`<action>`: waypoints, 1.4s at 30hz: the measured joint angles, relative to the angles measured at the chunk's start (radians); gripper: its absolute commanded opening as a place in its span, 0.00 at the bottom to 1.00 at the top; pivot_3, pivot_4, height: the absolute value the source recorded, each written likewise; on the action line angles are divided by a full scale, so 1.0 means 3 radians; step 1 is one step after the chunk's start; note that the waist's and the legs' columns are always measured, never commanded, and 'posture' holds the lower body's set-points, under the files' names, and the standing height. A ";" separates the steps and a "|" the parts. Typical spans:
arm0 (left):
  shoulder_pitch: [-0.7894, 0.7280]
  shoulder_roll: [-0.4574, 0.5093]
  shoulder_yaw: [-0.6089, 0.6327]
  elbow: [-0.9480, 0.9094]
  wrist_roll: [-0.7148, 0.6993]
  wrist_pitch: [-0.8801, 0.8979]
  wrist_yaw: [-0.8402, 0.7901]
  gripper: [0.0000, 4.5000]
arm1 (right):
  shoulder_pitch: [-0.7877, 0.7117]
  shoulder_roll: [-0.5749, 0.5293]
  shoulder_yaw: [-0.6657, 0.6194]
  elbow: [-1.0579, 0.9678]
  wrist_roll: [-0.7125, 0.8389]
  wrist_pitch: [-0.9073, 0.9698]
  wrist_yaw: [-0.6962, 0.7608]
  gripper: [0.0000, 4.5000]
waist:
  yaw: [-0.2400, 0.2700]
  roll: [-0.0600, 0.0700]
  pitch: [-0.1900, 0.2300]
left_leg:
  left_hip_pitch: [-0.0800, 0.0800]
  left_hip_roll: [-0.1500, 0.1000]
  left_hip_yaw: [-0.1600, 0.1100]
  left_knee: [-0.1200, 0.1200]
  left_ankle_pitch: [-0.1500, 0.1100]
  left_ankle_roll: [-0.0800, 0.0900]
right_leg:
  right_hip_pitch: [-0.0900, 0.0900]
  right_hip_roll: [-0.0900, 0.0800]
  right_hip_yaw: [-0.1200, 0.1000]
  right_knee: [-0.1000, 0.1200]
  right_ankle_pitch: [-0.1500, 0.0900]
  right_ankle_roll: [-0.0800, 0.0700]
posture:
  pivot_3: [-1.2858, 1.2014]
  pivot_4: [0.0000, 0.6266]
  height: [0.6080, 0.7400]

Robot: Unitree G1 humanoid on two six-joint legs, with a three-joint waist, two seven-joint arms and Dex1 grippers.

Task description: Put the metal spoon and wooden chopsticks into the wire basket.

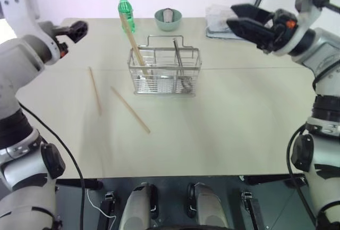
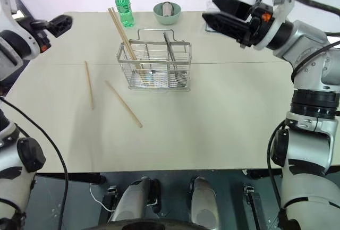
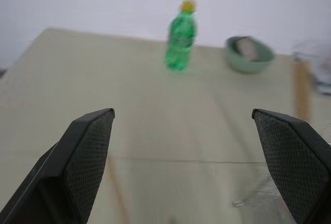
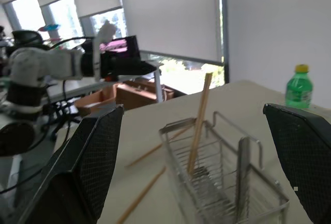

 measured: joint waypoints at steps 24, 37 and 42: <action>-0.1234 -0.0381 -0.0726 0.4215 0.1422 -0.1608 -0.0578 1.00 | 0.0993 -0.0187 -0.0088 -0.1126 0.0381 0.0240 -0.0237 0.98 | 0.0079 -0.0023 0.0008 | -0.0009 -0.0002 0.0008 -0.0001 -0.0001 0.0000 | -0.0010 -0.0011 -0.0003 -0.0003 0.0001 0.0000 | 0.52 0.24 0.75; -0.1307 -0.0438 -0.0573 0.4581 0.1573 -0.1844 -0.0369 0.70 | 0.1133 -0.0183 -0.0218 -0.1200 0.0560 0.0239 -0.0526 1.00 | 0.0080 -0.0024 0.0008 | -0.0009 -0.0002 0.0008 0.0000 -0.0004 0.0004 | -0.0010 -0.0012 -0.0003 -0.0002 0.0001 0.0000 | 0.52 0.24 0.75; -0.1307 -0.0440 -0.0564 0.4613 0.1606 -0.1861 -0.0371 0.11 | 0.1143 -0.0180 -0.0235 -0.1203 0.0632 0.0239 -0.0612 1.00 | 0.0080 -0.0024 0.0008 | -0.0009 -0.0002 0.0008 0.0000 -0.0004 0.0004 | -0.0010 -0.0011 -0.0003 -0.0002 0.0001 0.0000 | 0.52 0.24 0.75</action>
